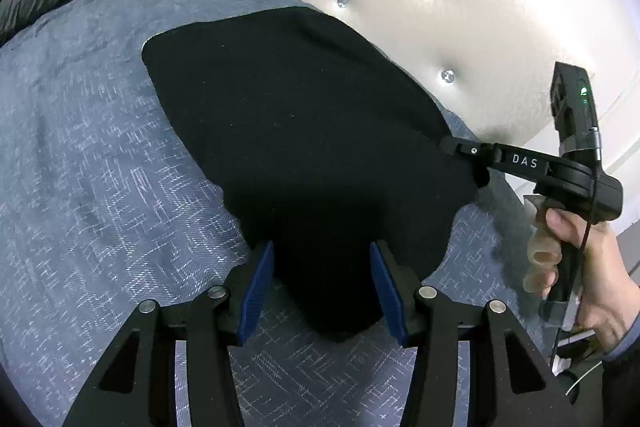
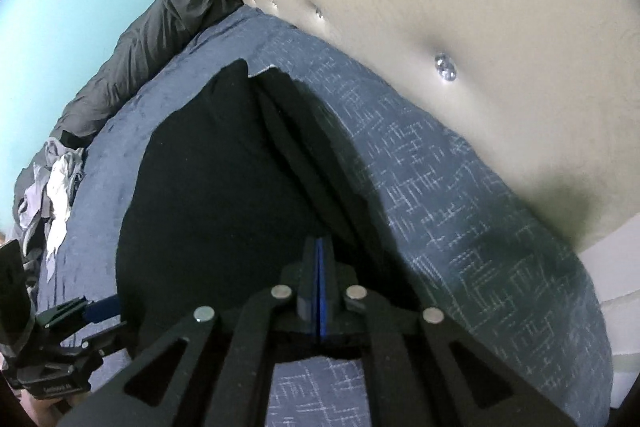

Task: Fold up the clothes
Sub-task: 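Lower the bundle onto the bed by the headboard and open both tools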

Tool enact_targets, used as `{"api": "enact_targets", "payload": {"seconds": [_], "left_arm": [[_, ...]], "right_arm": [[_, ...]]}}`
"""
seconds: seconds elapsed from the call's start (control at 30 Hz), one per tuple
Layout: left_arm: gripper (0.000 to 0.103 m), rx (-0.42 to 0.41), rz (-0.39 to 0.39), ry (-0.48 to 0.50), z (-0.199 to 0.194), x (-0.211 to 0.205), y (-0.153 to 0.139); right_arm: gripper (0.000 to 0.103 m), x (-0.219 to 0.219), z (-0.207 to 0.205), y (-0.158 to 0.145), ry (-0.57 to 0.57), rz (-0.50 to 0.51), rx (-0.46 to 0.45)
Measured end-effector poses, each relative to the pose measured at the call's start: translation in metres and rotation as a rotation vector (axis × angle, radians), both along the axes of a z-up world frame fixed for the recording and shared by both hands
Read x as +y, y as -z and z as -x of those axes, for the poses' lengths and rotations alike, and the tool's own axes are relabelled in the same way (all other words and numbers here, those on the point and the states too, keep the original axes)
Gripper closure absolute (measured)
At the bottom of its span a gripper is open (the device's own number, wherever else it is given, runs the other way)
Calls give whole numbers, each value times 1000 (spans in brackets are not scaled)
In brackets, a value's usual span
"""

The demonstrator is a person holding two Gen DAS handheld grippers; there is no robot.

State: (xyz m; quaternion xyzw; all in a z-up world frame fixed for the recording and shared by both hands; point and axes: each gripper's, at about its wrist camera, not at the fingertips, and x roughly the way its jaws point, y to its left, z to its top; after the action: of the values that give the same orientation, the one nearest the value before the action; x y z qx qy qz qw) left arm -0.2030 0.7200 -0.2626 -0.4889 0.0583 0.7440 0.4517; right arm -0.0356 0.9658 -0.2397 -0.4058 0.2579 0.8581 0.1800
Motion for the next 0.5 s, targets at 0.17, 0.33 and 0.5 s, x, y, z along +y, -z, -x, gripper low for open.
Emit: {"api": "enact_targets", "payload": {"seconds": [0.17, 0.33, 0.5], "left_arm": [[50, 4, -23, -6, -8, -15, -16], [50, 6, -42, -27, -17, -39, -42], [50, 64, -50, -33, -37, -70, -87]], "right_arm": [[103, -9, -14, -25, 24, -14, 53], [103, -29, -25, -44, 12, -36, 90], [101, -56, -45, -67, 17, -60, 122]]}}
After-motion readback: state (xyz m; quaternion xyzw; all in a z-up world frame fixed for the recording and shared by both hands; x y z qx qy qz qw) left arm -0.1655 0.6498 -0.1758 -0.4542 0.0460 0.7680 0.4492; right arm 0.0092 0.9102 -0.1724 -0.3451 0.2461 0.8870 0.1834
